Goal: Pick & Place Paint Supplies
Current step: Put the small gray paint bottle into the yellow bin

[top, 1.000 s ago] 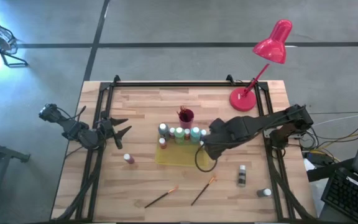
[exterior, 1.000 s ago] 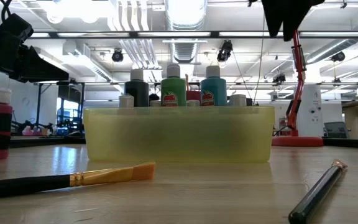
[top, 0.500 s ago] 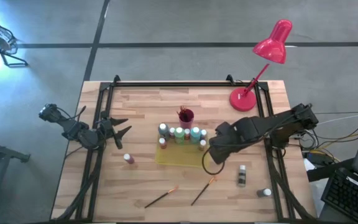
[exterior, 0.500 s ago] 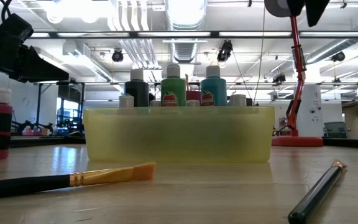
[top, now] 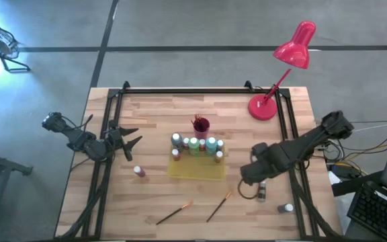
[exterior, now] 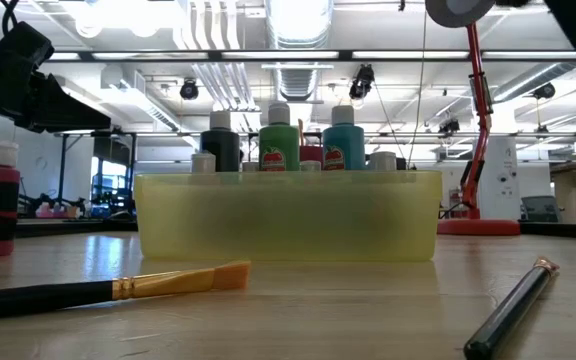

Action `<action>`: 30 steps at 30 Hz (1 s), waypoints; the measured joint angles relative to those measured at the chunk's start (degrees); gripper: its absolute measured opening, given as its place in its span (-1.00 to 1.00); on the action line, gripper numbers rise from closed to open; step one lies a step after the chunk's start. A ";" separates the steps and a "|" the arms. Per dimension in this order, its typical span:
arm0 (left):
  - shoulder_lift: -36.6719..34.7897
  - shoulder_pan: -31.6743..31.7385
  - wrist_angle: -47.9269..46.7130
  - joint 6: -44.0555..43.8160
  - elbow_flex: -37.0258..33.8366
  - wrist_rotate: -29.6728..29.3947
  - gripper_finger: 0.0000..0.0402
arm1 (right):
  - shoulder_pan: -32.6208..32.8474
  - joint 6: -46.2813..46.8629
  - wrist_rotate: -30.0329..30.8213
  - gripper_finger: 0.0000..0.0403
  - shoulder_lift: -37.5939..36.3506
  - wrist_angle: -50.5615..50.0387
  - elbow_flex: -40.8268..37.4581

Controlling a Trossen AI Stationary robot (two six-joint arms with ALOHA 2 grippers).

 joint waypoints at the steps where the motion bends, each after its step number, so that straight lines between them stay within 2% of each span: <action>1: 0.01 0.00 0.01 -0.01 0.00 -0.01 -0.08 | 0.64 2.44 -0.02 0.11 -1.25 0.67 -2.39; 6: 0.02 0.01 0.00 0.00 0.00 -0.01 -0.08 | 1.68 12.90 0.27 0.12 -9.30 10.12 -14.81; 10: 0.01 0.00 0.00 -0.01 0.02 0.00 -0.08 | 1.66 16.28 0.79 0.12 -15.13 21.81 -24.30; 14: 0.00 0.01 0.00 0.00 0.00 -0.01 -0.08 | 1.66 19.39 0.53 0.16 -17.51 27.05 -30.82; 24: 0.02 -0.01 0.00 -0.02 0.00 -0.01 -0.08 | 1.12 23.33 -5.46 0.30 -16.86 30.36 -36.47; 30: 0.01 -0.01 0.02 -0.01 0.02 0.01 -0.08 | -1.16 22.25 -5.88 0.24 -16.30 31.96 -38.81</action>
